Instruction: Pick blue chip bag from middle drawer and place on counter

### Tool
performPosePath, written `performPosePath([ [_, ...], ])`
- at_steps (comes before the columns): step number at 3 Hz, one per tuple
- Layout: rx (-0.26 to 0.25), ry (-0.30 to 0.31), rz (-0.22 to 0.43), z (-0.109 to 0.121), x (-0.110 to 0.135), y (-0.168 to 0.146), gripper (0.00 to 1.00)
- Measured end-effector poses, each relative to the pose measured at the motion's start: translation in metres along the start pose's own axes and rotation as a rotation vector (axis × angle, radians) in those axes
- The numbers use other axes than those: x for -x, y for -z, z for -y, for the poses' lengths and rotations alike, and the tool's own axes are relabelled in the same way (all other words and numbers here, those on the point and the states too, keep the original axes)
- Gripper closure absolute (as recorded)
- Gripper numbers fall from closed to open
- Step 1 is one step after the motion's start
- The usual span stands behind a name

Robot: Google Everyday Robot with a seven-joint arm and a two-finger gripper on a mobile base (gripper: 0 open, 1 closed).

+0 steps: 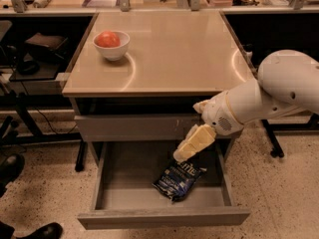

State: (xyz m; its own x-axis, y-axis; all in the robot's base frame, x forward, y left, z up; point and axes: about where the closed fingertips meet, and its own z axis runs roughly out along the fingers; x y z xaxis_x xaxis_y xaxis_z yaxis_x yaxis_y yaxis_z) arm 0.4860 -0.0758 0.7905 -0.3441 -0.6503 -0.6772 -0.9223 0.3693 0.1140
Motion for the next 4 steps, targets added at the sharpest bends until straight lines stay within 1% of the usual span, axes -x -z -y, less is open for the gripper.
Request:
performPosePath([
  [1,-0.039,-0.074,0.051,0.021,-0.018,-0.008,0.00],
  [2,-0.146,-0.255,0.116,0.044,-0.076,-0.007,0.00],
  [3,-0.258,-0.292,0.158,0.069,-0.087,0.003,0.00],
  [4,-0.258,-0.292,0.159,0.069,-0.086,0.002,0.00],
])
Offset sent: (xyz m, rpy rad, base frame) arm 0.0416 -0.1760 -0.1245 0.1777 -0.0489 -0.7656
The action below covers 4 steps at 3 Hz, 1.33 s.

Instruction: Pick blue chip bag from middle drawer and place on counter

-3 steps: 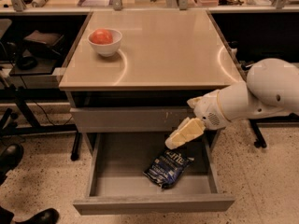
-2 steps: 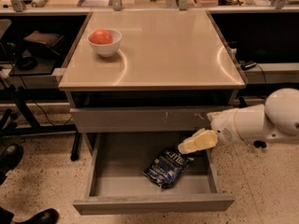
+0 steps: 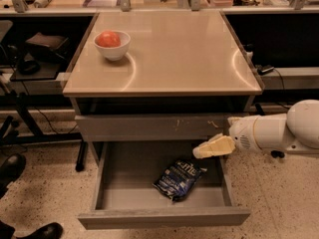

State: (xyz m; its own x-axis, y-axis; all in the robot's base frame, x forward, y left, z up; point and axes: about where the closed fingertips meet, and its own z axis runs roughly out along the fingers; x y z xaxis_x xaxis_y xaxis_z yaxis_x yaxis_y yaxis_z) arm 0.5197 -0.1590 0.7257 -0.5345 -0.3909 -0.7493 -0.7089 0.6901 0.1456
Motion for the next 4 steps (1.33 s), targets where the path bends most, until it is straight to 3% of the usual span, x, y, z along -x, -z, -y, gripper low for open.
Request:
performPosePath([
  [1,0.047,-0.073,0.030,0.004,-0.003,-0.046,0.00],
  [2,0.062,-0.245,0.039,0.024,-0.029,-0.127,0.00],
  [4,0.076,-0.256,0.024,0.020,-0.038,-0.140,0.00],
])
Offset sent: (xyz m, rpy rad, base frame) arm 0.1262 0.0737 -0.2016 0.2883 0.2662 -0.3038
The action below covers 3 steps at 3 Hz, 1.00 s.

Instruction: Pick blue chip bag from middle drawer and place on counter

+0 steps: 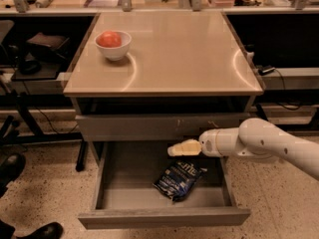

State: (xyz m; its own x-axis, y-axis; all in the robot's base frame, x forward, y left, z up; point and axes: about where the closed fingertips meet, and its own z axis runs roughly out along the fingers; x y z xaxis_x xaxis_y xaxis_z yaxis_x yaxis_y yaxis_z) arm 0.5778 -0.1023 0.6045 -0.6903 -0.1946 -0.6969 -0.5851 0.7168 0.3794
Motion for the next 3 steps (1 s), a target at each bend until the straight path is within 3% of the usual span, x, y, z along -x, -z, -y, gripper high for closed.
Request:
performPosePath([
  [1,0.045,-0.066,-0.096,0.007,-0.050,-0.049,0.00],
  [3,0.064,-0.083,-0.116,0.005,-0.064,-0.063,0.00],
])
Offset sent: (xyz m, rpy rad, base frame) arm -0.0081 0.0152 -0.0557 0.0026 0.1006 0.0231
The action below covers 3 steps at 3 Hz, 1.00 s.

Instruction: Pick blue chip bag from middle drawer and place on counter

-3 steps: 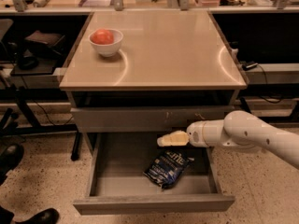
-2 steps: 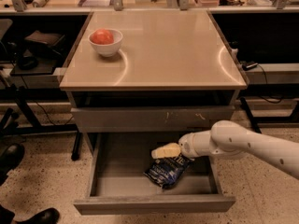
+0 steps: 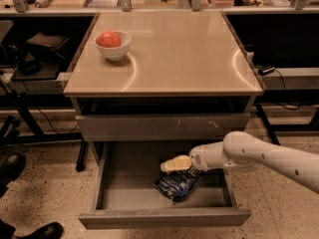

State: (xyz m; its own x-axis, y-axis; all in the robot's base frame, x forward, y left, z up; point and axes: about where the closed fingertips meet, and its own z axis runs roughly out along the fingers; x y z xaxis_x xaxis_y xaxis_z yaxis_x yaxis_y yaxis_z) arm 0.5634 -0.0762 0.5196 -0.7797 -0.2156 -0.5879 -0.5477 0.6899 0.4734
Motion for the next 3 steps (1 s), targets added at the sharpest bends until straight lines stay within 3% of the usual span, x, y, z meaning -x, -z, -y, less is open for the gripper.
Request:
performPosePath([
  [1,-0.016,-0.099,-0.034,0.038,-0.031,-0.033,0.00],
  [2,-0.015,-0.109,-0.046,0.041,-0.035,-0.042,0.00],
  [3,-0.049,-0.256,-0.101,0.091,-0.082,-0.065,0.00],
])
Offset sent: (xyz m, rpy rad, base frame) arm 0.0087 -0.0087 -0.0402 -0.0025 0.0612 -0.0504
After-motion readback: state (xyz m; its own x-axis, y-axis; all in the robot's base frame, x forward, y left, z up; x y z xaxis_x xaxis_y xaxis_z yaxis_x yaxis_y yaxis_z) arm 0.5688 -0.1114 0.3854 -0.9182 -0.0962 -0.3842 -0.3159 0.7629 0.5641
